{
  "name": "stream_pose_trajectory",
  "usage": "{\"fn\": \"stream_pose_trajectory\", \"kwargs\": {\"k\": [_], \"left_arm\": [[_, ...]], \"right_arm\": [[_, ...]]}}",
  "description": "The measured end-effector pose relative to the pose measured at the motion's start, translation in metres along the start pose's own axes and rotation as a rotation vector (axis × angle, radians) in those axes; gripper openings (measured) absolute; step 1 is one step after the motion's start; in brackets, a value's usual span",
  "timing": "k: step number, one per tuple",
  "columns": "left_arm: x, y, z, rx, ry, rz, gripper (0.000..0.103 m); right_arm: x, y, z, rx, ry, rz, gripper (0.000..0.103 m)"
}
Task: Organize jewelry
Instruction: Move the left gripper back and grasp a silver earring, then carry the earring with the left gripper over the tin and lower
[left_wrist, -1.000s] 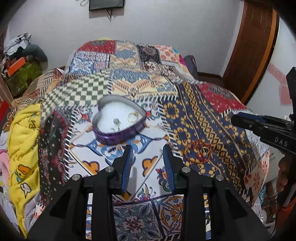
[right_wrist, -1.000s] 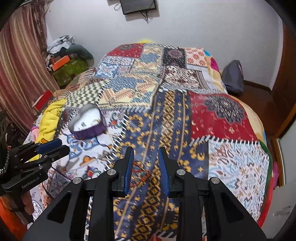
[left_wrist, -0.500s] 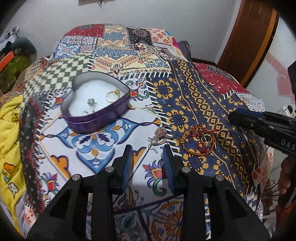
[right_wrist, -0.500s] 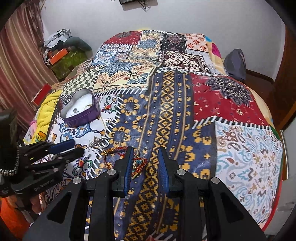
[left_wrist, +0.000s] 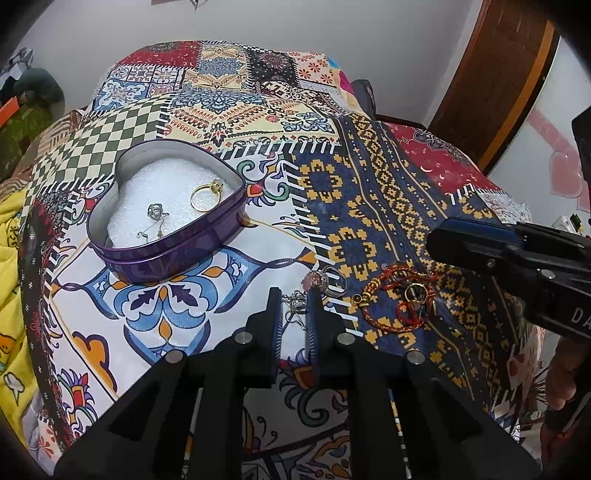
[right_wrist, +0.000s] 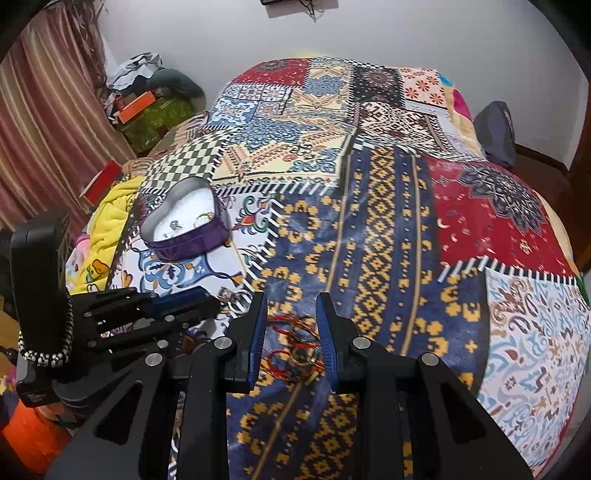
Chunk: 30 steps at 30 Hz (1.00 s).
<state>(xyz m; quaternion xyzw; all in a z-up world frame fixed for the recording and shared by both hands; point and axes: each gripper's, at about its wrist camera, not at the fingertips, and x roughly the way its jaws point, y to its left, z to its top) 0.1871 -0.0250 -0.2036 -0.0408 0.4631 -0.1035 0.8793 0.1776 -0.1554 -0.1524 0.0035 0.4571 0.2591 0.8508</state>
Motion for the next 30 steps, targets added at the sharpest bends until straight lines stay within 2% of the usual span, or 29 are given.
{"fn": "stream_pose_trajectory", "kwargs": {"k": [6, 15, 25, 27, 28, 30], "left_arm": [[-0.010, 0.004, -0.004, -0.006, -0.022, 0.025, 0.012], [-0.032, 0.031, -0.012, -0.067, -0.054, 0.056, 0.012], [-0.037, 0.038, -0.014, -0.093, -0.072, 0.053, 0.012], [-0.037, 0.037, -0.014, -0.094, -0.075, 0.052, 0.012], [-0.038, 0.037, -0.015, -0.093, -0.076, 0.050, 0.012], [-0.039, 0.037, -0.014, -0.092, -0.079, 0.049, 0.012]], "right_arm": [[0.009, 0.013, 0.005, -0.021, 0.010, 0.027, 0.024], [0.035, 0.036, 0.006, -0.080, 0.067, 0.049, 0.025], [0.056, 0.051, 0.005, -0.119, 0.113, 0.044, 0.024], [0.058, 0.051, 0.004, -0.121, 0.116, 0.046, 0.020], [0.058, 0.052, 0.003, -0.122, 0.116, 0.043, 0.013], [0.058, 0.052, 0.003, -0.122, 0.115, 0.042, 0.012]]}}
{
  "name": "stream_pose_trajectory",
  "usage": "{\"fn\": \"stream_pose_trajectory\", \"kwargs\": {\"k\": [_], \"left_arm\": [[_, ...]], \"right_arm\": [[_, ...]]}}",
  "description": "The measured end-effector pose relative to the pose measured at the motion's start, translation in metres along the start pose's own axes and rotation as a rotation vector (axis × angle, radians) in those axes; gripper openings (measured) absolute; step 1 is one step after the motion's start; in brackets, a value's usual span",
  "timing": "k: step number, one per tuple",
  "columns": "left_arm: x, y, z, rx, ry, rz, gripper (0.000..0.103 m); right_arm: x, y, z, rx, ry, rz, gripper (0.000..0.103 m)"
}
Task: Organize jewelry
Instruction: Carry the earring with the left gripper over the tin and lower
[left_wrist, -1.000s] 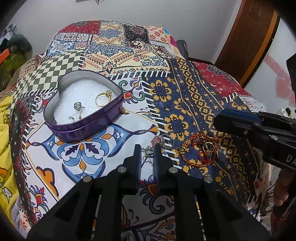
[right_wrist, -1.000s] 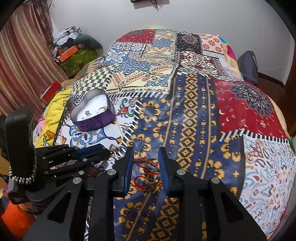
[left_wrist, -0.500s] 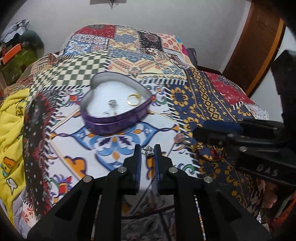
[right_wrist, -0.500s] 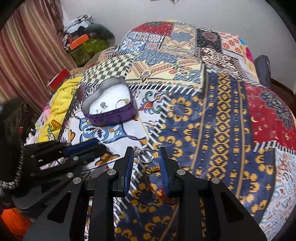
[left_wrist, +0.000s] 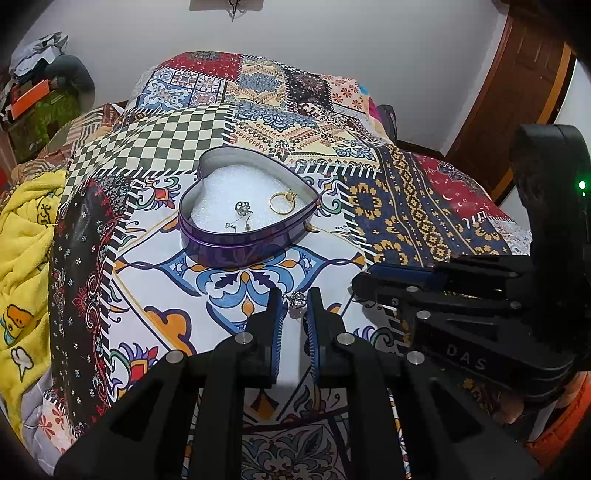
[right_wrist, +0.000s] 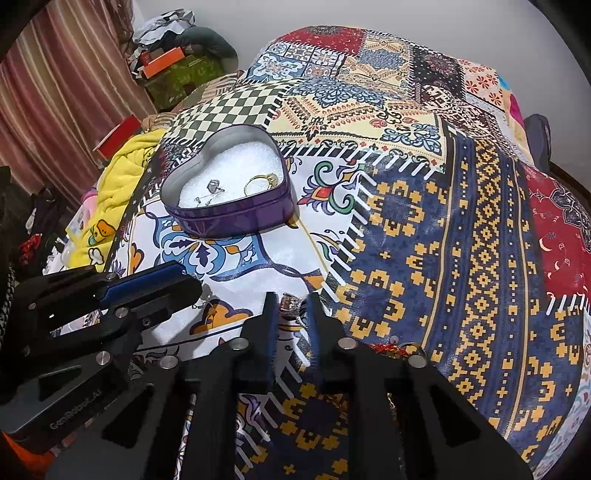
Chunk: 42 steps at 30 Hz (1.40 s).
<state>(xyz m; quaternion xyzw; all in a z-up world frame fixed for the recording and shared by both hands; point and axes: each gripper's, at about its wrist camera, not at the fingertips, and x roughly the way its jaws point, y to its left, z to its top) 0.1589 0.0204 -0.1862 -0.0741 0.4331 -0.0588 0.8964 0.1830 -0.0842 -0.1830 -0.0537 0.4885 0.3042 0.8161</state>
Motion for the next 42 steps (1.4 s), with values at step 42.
{"fn": "stream_pose_trajectory", "kwargs": {"k": [42], "left_arm": [[-0.062, 0.023, 0.051, -0.009, -0.228, 0.086, 0.012]], "right_arm": [[-0.055, 0.027, 0.063, -0.031, -0.259, 0.058, 0.012]]}}
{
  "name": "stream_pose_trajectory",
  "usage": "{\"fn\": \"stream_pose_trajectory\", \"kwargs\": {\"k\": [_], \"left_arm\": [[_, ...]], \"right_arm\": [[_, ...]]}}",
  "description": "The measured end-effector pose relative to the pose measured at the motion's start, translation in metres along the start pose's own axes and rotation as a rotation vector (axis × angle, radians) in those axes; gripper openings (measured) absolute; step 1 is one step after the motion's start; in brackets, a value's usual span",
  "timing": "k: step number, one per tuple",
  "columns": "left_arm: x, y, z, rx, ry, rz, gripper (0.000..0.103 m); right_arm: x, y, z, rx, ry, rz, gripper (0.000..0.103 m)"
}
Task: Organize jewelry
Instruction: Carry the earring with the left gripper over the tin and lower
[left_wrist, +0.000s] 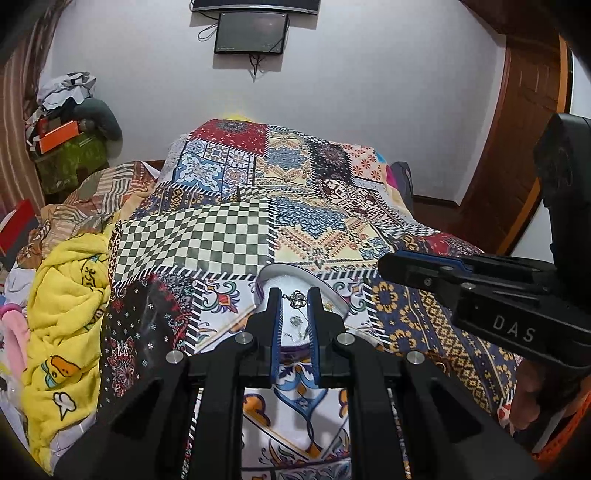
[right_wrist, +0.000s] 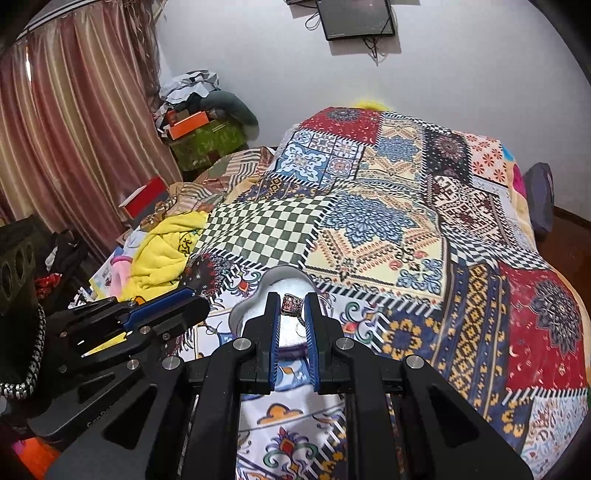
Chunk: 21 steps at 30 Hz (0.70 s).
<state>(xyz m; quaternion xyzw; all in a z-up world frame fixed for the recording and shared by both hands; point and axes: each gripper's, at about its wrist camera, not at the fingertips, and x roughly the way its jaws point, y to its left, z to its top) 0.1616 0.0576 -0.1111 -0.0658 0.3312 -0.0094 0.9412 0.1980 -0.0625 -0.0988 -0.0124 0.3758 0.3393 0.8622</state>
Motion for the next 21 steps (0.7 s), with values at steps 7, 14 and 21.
{"fn": "stream_pose_trajectory", "kwargs": {"k": [7, 14, 21], "left_arm": [[0.018, 0.011, -0.001, -0.020, 0.017, 0.008, 0.012], [0.043, 0.018, -0.008, -0.038, 0.063, 0.003, 0.012], [0.064, 0.025, -0.013, -0.058, 0.100, -0.004, 0.012]], "right_arm": [[0.018, 0.005, 0.006, -0.006, 0.012, 0.025, 0.012], [0.045, 0.006, 0.010, -0.018, 0.053, 0.031, 0.012], [0.068, -0.002, 0.008, -0.004, 0.110, 0.041, 0.012]]}}
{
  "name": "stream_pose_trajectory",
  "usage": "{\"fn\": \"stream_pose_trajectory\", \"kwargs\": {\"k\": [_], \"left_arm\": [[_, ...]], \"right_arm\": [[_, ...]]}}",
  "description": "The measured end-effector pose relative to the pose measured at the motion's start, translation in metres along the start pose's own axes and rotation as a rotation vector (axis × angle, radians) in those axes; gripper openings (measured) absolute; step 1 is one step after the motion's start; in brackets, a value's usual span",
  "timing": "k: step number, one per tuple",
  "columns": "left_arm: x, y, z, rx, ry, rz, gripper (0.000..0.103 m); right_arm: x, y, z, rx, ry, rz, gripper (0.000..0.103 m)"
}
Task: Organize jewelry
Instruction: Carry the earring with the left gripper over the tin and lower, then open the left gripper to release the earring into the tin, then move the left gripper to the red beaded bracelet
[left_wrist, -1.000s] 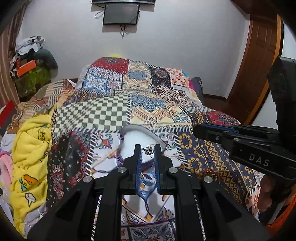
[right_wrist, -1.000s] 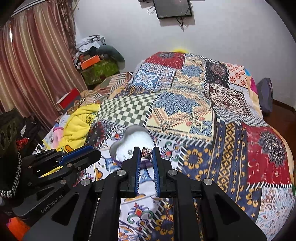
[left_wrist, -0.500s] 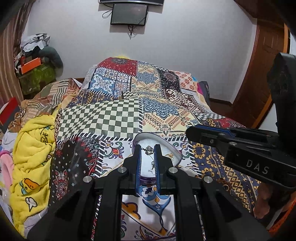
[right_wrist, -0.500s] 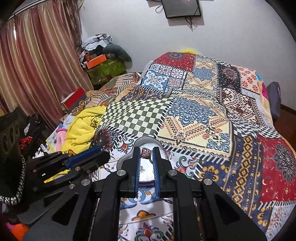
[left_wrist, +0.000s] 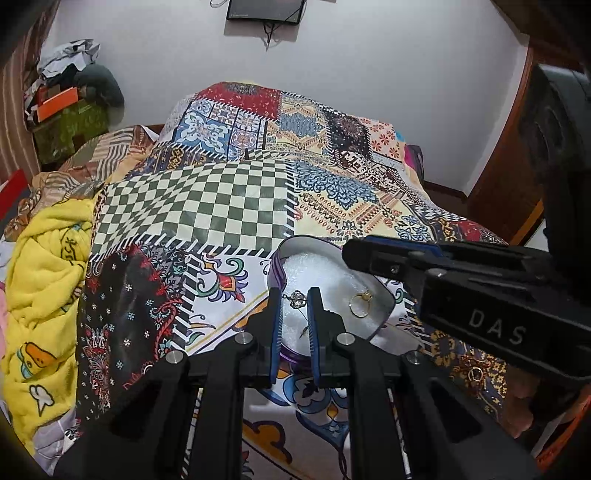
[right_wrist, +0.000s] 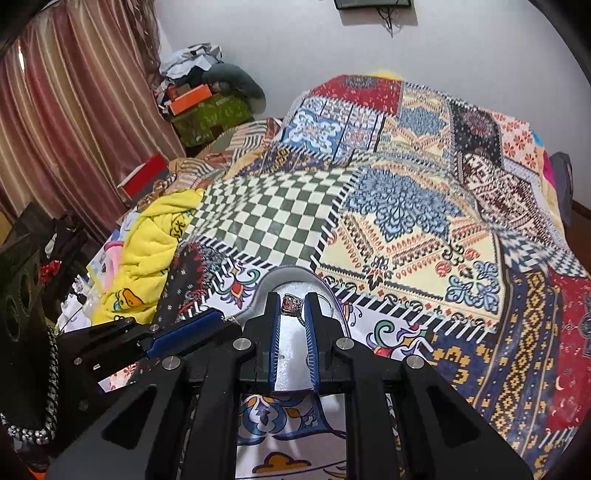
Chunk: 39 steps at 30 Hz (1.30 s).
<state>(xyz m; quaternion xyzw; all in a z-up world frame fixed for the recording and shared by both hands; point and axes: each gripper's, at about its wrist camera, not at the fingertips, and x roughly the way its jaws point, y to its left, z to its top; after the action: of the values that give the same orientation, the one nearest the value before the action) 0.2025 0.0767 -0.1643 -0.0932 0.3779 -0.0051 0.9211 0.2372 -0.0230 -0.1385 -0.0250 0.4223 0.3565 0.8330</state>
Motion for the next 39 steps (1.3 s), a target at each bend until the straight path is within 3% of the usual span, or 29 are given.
{"fn": "stream_pose_trajectory", "kwargs": {"k": [16, 18, 20, 22, 26, 29, 30, 31, 39], "left_arm": [[0.006, -0.004, -0.004, 0.017, 0.038, -0.024, 0.012], [0.005, -0.005, -0.004, 0.021, 0.040, -0.020, 0.012], [0.005, -0.006, -0.004, 0.023, 0.043, -0.014, 0.012], [0.003, -0.006, -0.003, 0.024, 0.041, -0.003, 0.012], [-0.003, -0.006, -0.001, 0.027, 0.032, 0.008, 0.013], [-0.013, -0.007, 0.003, 0.025, 0.015, 0.011, 0.025], [-0.015, -0.007, 0.004, 0.023, 0.009, 0.014, 0.036], [-0.019, -0.007, 0.005, 0.021, -0.001, 0.017, 0.040], [-0.053, -0.013, 0.013, 0.024, -0.053, 0.026, 0.040]], "right_arm": [[0.016, 0.001, -0.002, -0.030, 0.043, -0.002, 0.012], [0.014, 0.001, -0.002, -0.028, 0.043, 0.001, 0.014], [0.011, 0.001, -0.001, -0.027, 0.038, -0.003, 0.026], [0.007, 0.001, -0.002, -0.025, 0.026, -0.008, 0.031], [-0.007, 0.000, -0.001, -0.019, -0.004, -0.020, 0.031], [-0.020, -0.002, -0.001, -0.018, -0.025, -0.039, 0.031], [-0.025, -0.003, -0.001, -0.016, -0.034, -0.046, 0.031], [-0.032, -0.004, -0.002, -0.014, -0.044, -0.055, 0.031], [-0.079, -0.013, -0.014, 0.005, -0.102, -0.123, 0.031]]}}
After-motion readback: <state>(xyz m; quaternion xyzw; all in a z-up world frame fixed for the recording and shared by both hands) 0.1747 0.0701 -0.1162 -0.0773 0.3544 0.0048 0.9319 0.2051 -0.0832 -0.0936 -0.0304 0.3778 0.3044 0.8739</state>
